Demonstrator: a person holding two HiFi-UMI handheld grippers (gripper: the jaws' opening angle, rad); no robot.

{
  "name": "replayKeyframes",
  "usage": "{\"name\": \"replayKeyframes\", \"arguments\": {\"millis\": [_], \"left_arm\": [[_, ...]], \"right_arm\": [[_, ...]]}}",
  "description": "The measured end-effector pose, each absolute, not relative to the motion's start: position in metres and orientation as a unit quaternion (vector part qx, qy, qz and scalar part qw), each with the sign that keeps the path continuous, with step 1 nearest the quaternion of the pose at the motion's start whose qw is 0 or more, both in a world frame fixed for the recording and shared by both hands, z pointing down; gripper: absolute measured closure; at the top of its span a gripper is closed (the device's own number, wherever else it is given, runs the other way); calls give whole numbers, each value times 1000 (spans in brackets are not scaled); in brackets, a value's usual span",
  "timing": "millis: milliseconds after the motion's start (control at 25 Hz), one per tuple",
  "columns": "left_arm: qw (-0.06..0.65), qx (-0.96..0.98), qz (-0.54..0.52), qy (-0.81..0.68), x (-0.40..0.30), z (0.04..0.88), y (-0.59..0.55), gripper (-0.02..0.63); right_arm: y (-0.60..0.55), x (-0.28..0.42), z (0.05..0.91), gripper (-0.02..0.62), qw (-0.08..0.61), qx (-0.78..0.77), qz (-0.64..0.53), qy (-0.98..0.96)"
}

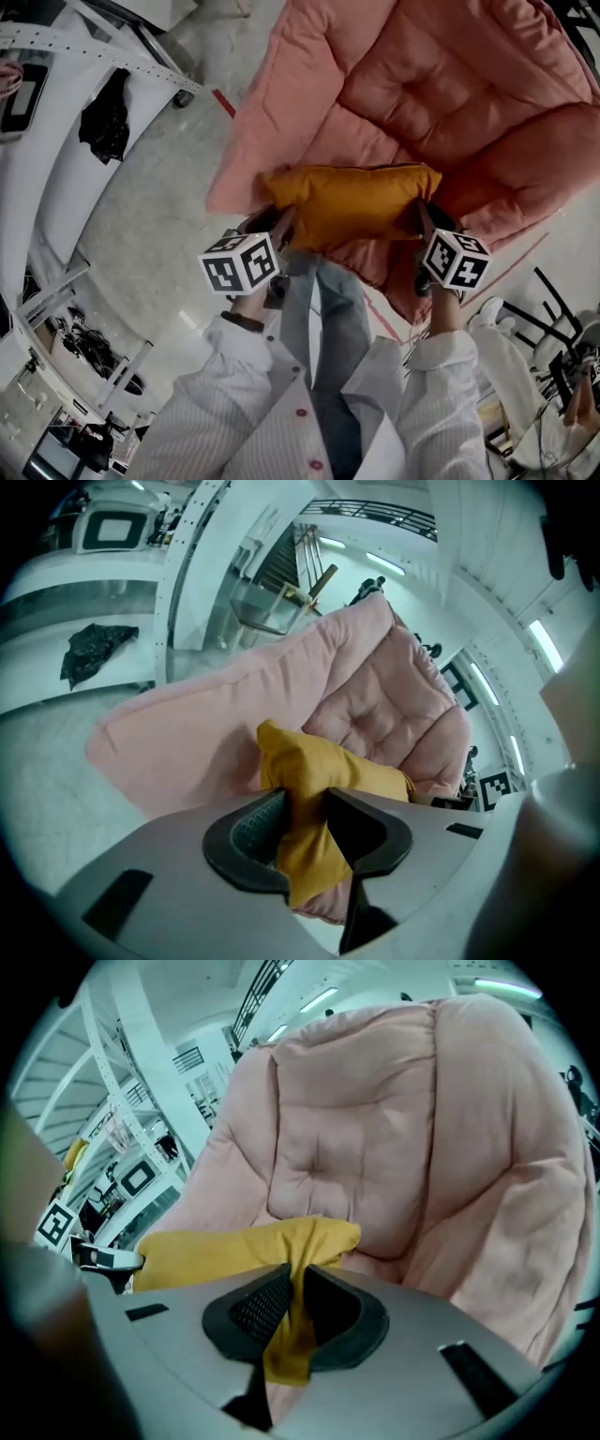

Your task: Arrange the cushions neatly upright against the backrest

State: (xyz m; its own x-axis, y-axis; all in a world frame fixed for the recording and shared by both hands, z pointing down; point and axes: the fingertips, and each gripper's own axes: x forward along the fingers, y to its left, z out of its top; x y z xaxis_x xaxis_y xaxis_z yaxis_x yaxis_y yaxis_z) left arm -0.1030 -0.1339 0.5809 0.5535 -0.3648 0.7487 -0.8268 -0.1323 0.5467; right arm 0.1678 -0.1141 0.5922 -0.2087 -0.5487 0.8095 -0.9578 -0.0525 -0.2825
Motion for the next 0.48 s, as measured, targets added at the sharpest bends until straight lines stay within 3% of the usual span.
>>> {"name": "replayKeyframes", "arguments": {"millis": [480], "left_arm": [[440, 803, 250, -314, -29, 528, -223, 465]], "right_arm": [[-120, 225, 534, 540, 147, 694, 416, -569]]}}
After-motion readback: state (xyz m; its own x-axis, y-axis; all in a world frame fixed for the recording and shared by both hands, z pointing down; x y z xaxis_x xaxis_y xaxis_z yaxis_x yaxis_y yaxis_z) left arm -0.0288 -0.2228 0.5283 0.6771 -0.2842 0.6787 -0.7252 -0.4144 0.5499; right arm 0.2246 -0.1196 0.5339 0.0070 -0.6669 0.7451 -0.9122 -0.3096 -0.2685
